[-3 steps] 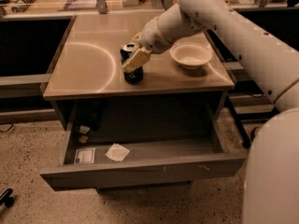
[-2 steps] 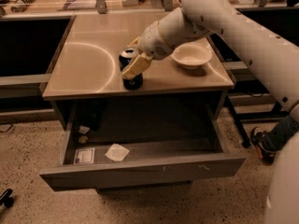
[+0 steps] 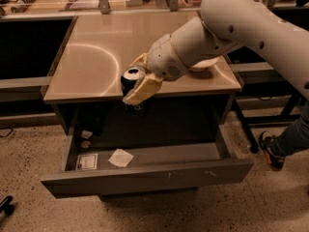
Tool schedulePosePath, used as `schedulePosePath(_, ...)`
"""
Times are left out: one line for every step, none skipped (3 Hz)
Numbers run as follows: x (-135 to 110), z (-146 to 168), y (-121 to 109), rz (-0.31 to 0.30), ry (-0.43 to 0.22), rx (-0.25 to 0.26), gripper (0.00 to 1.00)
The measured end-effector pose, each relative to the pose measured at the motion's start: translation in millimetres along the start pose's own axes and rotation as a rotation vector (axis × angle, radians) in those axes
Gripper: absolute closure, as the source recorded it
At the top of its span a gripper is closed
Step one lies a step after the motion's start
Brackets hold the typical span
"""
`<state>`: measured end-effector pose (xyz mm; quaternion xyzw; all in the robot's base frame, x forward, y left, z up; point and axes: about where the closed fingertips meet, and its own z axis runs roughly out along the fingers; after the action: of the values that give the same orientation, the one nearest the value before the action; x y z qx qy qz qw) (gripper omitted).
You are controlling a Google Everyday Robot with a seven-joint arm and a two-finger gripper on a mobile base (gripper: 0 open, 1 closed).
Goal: Place pepsi can into top drawer
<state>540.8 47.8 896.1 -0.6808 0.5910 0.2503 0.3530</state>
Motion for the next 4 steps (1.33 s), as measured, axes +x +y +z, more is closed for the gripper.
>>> schedulePosePath(0, 0, -1, -0.001, -0.001, 0.000, 1.00)
schedulePosePath(14, 9, 8, 0.009, 0.023, -0.004, 1.00)
schedulePosePath(56, 31, 37, 0.053, 0.089, 0.010, 1.00)
schedulePosePath(114, 61, 71, 0.125, 0.140, 0.049, 1.00)
